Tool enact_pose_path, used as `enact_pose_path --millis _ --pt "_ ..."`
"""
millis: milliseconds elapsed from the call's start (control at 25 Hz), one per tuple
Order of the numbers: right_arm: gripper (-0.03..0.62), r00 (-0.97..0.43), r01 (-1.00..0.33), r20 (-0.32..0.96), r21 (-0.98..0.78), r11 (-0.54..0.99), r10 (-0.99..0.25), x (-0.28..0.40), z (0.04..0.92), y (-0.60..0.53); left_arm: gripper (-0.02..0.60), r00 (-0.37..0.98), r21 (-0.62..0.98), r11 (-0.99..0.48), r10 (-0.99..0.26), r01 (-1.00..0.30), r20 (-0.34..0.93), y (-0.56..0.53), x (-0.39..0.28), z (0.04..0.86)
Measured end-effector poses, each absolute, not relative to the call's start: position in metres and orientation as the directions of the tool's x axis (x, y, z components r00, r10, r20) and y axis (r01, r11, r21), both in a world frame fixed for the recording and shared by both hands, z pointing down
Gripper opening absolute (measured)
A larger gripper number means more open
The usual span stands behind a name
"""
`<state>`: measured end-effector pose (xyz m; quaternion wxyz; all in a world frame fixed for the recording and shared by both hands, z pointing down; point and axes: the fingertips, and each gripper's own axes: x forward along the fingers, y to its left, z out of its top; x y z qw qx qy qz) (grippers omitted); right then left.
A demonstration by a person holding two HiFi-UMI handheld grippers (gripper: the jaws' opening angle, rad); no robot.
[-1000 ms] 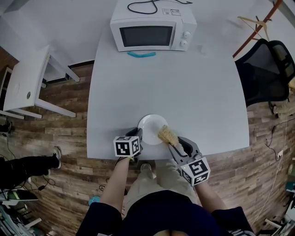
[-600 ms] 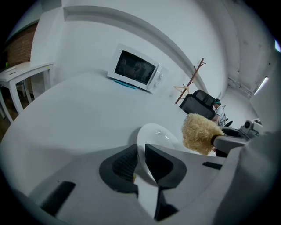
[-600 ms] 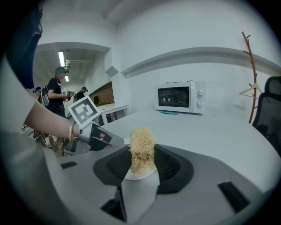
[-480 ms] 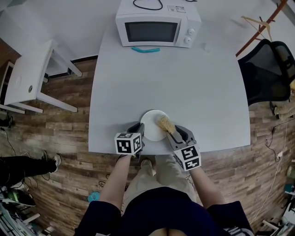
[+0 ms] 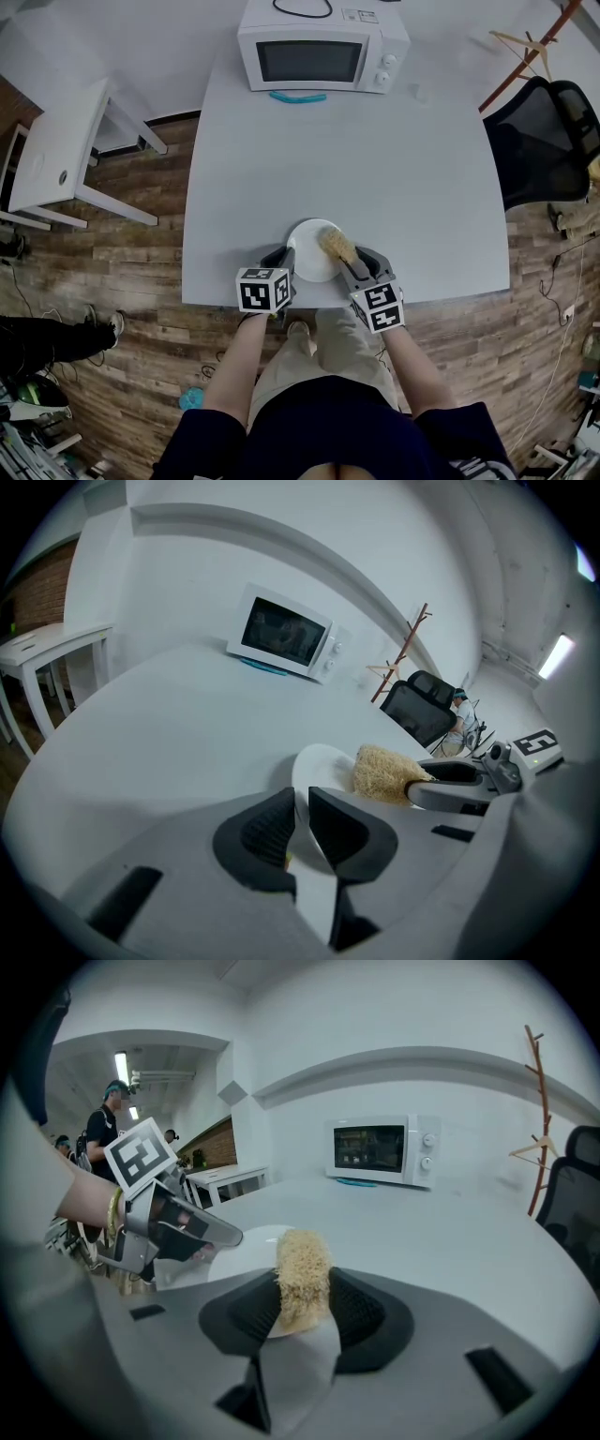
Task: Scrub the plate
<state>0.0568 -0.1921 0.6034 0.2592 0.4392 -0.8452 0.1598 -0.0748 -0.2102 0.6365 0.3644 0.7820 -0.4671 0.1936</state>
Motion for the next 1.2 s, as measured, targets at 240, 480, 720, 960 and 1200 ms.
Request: enact_pose_path --millis 240,480,720,960,1200 --pt "0.16 -0.468 -0.82 0.575 0.0 0.572 -0.671 0.05 0.598 -0.212 0.058 0.492 0.379 -0.315 -0.588 -0.87 0.642 -0.21 -0.074 0.635" --pt "0.16 -0.509 -0.798 0.555 -0.017 0.602 -0.658 0.022 0.591 -0.216 0.058 0.491 0.368 -0.326 -0.59 -0.871 0.641 -0.209 -0.073 0.632" --pt "0.16 -0.565 -0.765 0.542 -0.063 0.641 -0.622 -0.004 0.59 -0.195 0.058 0.477 0.354 -0.32 -0.599 -0.879 0.643 -0.21 -0.075 0.631" --pt "0.16 -0.58 -0.76 0.553 -0.105 0.641 -0.598 -0.005 0.596 -0.167 0.057 0.46 0.335 -0.315 -0.612 -0.888 0.644 -0.21 -0.078 0.631" --pt "0.158 -0.578 -0.741 0.589 -0.088 0.666 -0.565 0.011 0.605 -0.143 0.057 0.451 0.327 -0.31 -0.616 -0.893 0.646 -0.209 -0.08 0.634"
